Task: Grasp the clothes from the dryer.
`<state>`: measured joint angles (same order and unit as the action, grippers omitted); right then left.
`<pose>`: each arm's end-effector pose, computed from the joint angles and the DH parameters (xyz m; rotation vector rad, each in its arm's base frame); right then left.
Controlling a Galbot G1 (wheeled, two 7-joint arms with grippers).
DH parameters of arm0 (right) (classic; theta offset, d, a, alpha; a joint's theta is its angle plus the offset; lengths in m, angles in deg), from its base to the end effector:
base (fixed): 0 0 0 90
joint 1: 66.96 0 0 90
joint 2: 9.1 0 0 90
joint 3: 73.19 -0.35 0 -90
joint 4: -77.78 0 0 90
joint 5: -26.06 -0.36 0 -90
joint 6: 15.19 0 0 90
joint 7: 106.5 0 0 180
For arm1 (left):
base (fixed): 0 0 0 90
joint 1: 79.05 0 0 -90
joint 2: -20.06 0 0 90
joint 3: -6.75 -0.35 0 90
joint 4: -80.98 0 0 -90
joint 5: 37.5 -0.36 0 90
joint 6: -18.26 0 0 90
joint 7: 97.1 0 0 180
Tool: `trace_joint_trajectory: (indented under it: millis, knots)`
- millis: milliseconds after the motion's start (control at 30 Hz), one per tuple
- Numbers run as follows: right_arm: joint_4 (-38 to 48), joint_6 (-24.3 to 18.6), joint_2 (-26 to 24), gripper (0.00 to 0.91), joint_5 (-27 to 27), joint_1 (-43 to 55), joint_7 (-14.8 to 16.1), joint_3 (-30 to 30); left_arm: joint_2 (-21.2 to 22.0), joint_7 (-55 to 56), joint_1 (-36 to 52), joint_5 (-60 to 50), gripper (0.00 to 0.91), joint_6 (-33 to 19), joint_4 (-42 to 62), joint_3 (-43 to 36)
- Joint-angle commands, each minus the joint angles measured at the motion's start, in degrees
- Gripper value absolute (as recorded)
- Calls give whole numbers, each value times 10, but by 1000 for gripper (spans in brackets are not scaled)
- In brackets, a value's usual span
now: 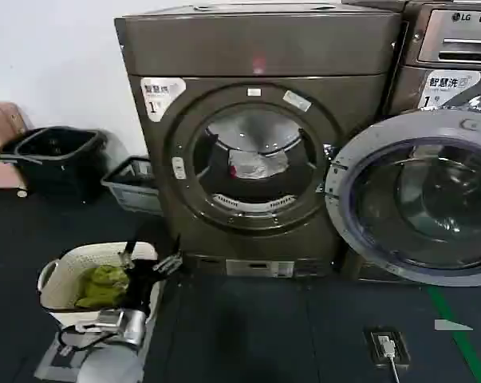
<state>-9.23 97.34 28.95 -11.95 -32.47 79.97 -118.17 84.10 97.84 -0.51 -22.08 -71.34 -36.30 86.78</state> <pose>-0.1662 -0.4471 0.1941 1.5968 2.0115 -0.6087 0.2710 0.0312 -0.2494 0.1155 2.9462 0.1202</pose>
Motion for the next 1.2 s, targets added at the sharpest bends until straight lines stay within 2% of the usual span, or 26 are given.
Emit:
trace_joint_trajectory:
  millis: [33, 1200]
  knots:
    - [-2, -10, 1, 907, -12, 1, 0, 4, 0, 1, 0, 0, 907, 0, 0, -2]
    - [-12, -14, 1, 907, -17, 17, 4, 28, 8, 0, 10, -5, 907, 6, -4, -12]
